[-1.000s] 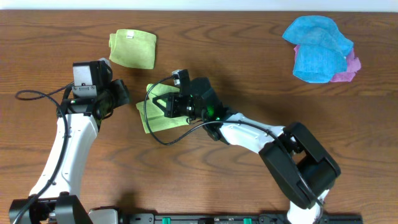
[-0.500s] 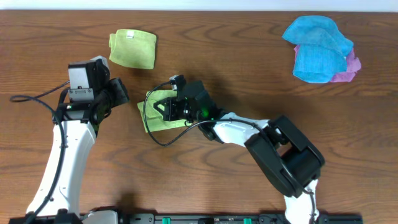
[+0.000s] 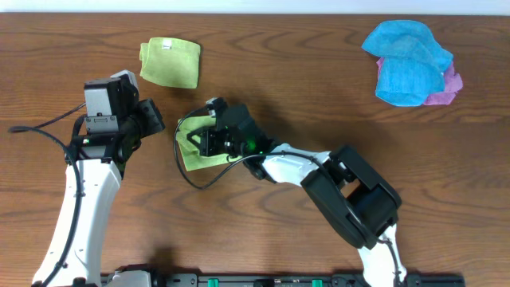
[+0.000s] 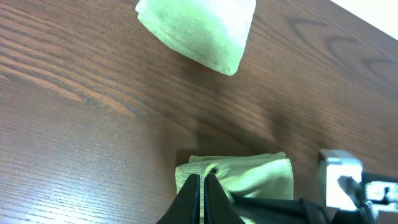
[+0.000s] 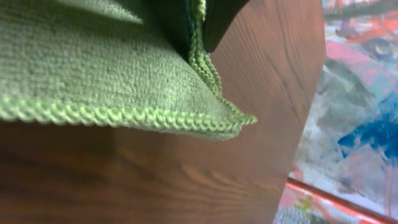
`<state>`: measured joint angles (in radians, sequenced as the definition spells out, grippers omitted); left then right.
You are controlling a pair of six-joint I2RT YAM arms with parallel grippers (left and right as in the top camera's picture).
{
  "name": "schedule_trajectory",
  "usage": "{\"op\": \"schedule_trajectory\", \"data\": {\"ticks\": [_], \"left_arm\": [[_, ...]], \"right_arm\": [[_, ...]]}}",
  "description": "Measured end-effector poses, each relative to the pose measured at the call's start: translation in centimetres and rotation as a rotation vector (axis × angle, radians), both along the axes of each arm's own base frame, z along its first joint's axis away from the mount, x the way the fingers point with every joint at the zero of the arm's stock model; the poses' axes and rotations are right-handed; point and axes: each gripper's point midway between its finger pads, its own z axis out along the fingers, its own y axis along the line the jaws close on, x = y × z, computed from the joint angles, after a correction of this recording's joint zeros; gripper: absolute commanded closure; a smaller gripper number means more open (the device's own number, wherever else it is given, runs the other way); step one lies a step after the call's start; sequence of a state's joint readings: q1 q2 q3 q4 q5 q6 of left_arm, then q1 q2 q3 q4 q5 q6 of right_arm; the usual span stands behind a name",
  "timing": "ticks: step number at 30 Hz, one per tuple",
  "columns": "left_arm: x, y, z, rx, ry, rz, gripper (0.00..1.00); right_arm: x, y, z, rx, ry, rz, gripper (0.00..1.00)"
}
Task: Fold the cloth
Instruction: 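Release the folded cloth and withdraw the right gripper to the right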
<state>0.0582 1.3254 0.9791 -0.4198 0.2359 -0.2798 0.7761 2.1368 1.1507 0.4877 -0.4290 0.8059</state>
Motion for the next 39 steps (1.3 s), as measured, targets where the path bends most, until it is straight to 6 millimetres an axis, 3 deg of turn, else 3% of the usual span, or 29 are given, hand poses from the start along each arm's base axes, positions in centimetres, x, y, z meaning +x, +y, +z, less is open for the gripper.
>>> {"op": "schedule_trajectory", "data": {"ticks": [4, 16, 24, 28, 31, 35, 39], "left_arm": [[0.0, 0.0, 0.0, 0.000, 0.000, 0.000, 0.94], [0.0, 1.2, 0.0, 0.000, 0.000, 0.032, 0.94], [-0.6, 2.6, 0.2, 0.000, 0.027, 0.069, 0.84], [-1.1, 3.4, 0.6, -0.001, 0.024, 0.084, 0.72], [-1.3, 3.7, 1.3, -0.006, 0.005, 0.084, 0.59], [-1.6, 3.8, 2.0, -0.009, -0.014, 0.082, 0.36], [-2.1, 3.3, 2.3, -0.020, -0.011, 0.060, 0.20]], "right_arm": [[-1.1, 0.7, -0.2, -0.005, 0.009, 0.029, 0.69], [-3.4, 1.7, 0.2, 0.030, 0.045, 0.137, 0.58], [-2.7, 0.9, 0.4, 0.044, 0.053, 0.144, 0.50], [-0.5, -1.3, 0.7, 0.037, 0.040, 0.120, 0.44], [0.6, -2.9, 1.3, 0.013, 0.027, 0.102, 0.32], [1.3, -5.2, 3.3, -0.045, -0.008, 0.092, 0.01], [1.2, -8.4, 5.7, -0.147, -0.073, 0.093, 0.01]]}}
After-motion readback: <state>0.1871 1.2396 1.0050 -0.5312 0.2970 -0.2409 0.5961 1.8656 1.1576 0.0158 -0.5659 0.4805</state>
